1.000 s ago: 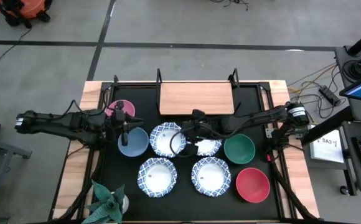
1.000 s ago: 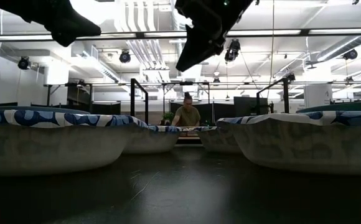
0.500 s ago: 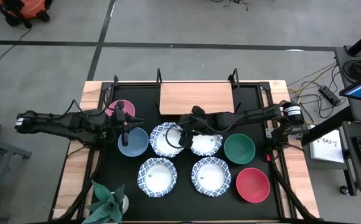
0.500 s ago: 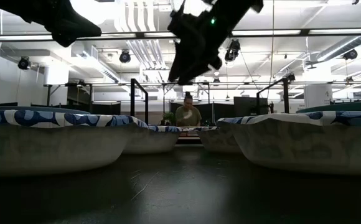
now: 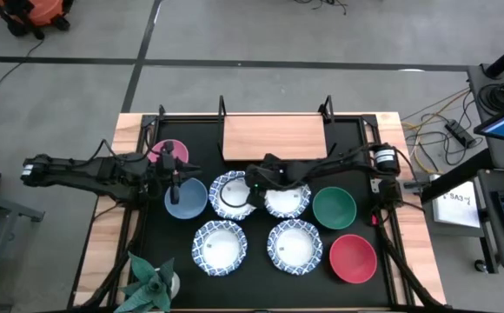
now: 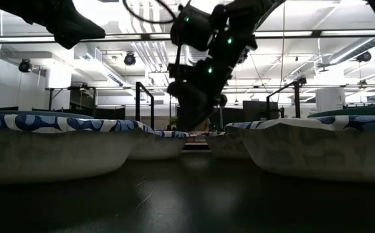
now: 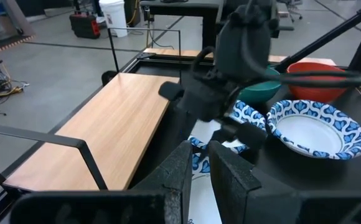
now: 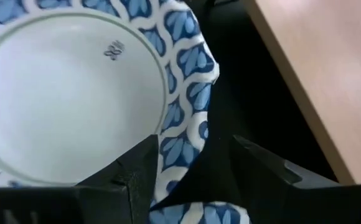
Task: Place and stack bowls onto a shelf
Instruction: Put the white and blue bowl on the shelf
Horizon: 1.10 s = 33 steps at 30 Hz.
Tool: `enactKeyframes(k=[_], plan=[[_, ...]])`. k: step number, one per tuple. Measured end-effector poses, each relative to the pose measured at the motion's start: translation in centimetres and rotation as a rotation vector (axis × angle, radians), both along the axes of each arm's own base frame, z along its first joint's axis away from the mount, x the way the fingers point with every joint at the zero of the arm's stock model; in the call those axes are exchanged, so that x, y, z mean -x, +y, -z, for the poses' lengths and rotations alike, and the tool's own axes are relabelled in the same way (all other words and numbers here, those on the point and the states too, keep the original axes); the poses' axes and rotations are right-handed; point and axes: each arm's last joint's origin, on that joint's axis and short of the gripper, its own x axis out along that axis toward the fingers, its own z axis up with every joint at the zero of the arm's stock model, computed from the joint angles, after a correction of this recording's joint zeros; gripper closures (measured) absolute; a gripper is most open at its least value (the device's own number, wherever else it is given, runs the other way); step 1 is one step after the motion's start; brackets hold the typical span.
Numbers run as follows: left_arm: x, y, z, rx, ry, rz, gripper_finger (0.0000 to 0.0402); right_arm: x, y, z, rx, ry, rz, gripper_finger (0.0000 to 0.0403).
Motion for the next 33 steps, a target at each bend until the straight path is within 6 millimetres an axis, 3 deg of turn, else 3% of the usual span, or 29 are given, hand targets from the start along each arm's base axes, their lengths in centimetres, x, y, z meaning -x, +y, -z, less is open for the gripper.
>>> enactKeyframes(k=[9,19,25,33], plan=[[0.0,0.0,0.0,-0.005,0.001,0.002,0.0364,-0.7,-1.3,1.0,-0.096,-0.053,0.032,0.0262],[-0.1,0.0,-0.1,-0.013,-0.011,0.004,0.0364,-1.0,-1.3,1.2,-0.158,-0.084,0.025,0.0383],[-0.1,0.0,-0.1,-0.013,-0.011,0.004,0.0364,-0.9,-1.3,0.9,-0.165,-0.090,0.035,0.0389],[-0.1,0.0,-0.1,-0.013,-0.011,0.004,0.0364,0.4,-2.1,-3.2,-0.166,-0.151,0.030,0.0390]])
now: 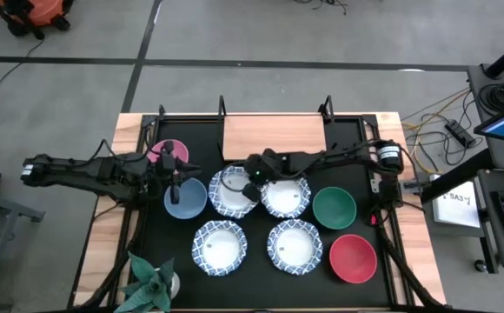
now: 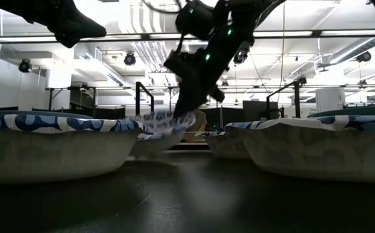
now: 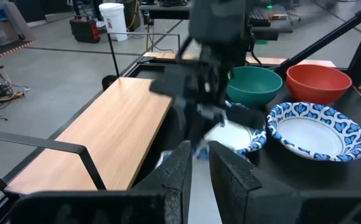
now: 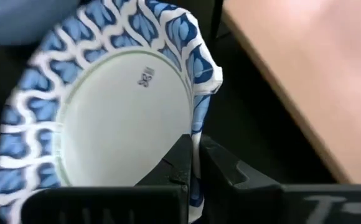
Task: Place and stack bowls onto a shelf
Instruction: Put the white and blue bowl on the shelf
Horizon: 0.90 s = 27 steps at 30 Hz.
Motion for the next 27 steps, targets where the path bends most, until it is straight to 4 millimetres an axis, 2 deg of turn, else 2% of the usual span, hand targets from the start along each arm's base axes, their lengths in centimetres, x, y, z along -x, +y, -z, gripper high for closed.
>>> enactKeyframes(k=[5,8,11,15,20,23,27], plan=[[0.0,0.0,0.0,0.001,-0.003,0.000,0.0364,2.1,-1.5,-3.8,-0.011,-0.041,0.023,0.0390],[0.0,0.0,-0.1,0.001,-0.013,0.000,0.0364,3.3,-3.2,-5.6,0.006,-0.068,0.068,0.0390],[0.0,0.0,-0.2,0.002,-0.022,0.000,0.0364,4.4,-5.5,-6.4,0.019,-0.086,0.164,0.0390],[0.0,0.0,-0.2,0.002,-0.026,0.000,0.0364,5.8,-9.0,-6.3,0.020,-0.057,0.255,0.0390],[0.0,0.0,-0.2,0.002,-0.026,0.000,0.0364,7.1,-12.9,-5.1,0.014,-0.025,0.364,0.0390],[0.0,0.0,-0.2,0.002,-0.027,0.000,0.0364,6.9,-14.4,-4.1,0.006,-0.046,0.404,0.0390],[0.0,0.0,-0.3,-0.009,-0.026,0.003,0.0364,6.5,-15.2,-3.0,0.004,-0.046,0.415,0.0390]])
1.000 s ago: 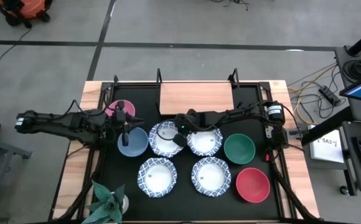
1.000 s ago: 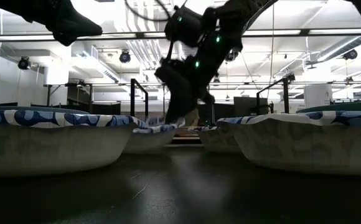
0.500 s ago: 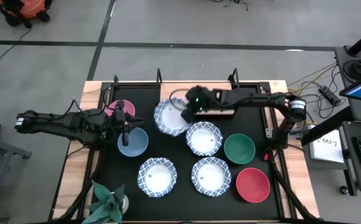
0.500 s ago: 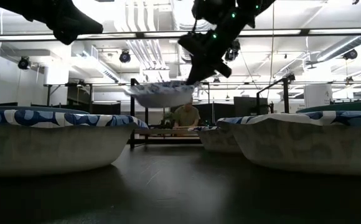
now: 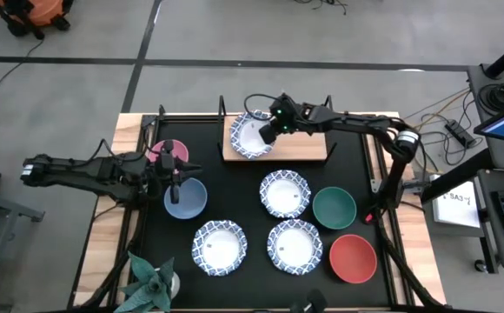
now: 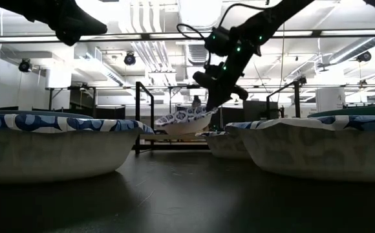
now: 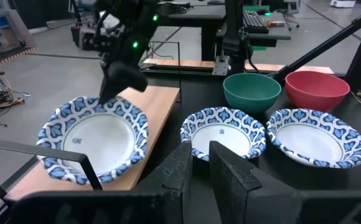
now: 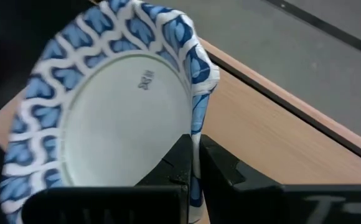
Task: Place and stack bowls onto a shelf
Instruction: Put the white and blue bowl on the shelf
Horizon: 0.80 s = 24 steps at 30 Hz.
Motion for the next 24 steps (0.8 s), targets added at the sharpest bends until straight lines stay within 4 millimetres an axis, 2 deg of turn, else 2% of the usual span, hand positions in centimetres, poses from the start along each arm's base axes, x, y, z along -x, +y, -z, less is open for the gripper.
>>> enactKeyframes(k=[9,14,19,24], plan=[[0.0,0.0,-0.1,-0.002,-0.004,0.001,0.0364,-0.7,-0.7,2.1,-0.013,0.026,0.011,0.0387],[0.0,0.0,-0.2,-0.001,-0.014,0.001,0.0364,-0.7,-0.7,2.1,-0.001,0.036,0.001,0.0372],[-0.1,0.0,-0.3,-0.008,-0.029,0.002,0.0364,-0.7,-0.7,2.1,-0.021,0.018,0.023,0.0378],[-0.1,0.0,-0.7,-0.010,-0.064,0.003,0.0364,-0.7,-0.7,2.2,-0.053,0.007,0.054,0.0340]])
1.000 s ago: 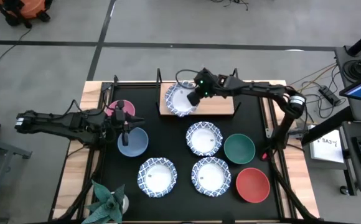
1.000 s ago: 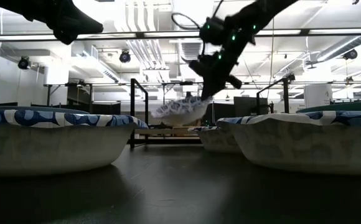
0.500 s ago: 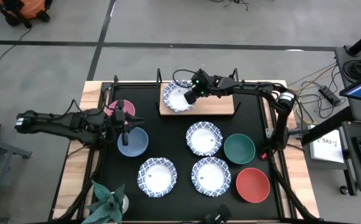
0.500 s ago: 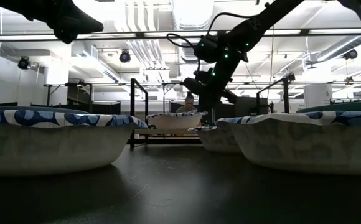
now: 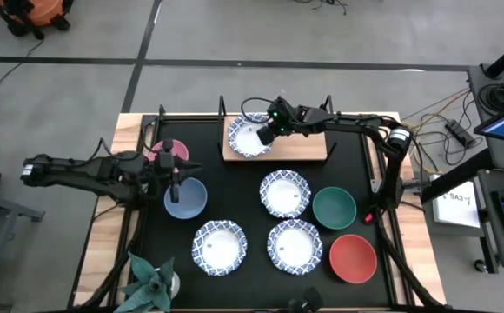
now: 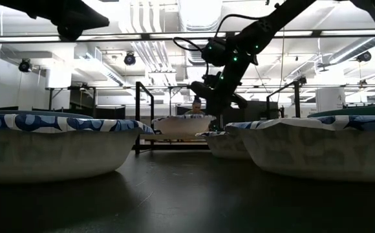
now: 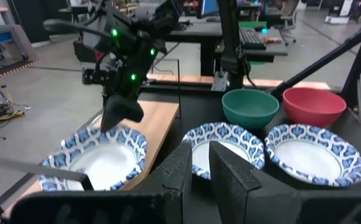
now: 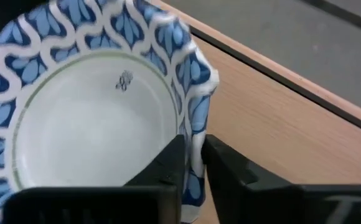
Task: Place and stack bowls onto a shelf
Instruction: Put the white and blue bowl on the shelf, then put the pink bowl on the shelf
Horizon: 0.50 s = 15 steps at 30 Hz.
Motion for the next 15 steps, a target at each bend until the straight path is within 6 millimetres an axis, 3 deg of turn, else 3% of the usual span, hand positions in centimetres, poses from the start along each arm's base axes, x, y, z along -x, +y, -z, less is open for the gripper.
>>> enactKeyframes(k=[7,11,15], plan=[[-0.1,0.0,-0.5,0.003,-0.050,0.000,0.0364,0.1,0.1,-0.5,0.005,-0.016,0.005,0.0243],[-0.1,0.0,-0.5,0.034,-0.065,-0.005,0.0364,0.9,0.6,-3.0,0.040,-0.037,-0.022,0.0209],[-0.1,0.0,-0.6,0.076,-0.081,-0.011,0.0364,1.9,2.2,-5.6,0.081,-0.048,-0.088,0.0201]])
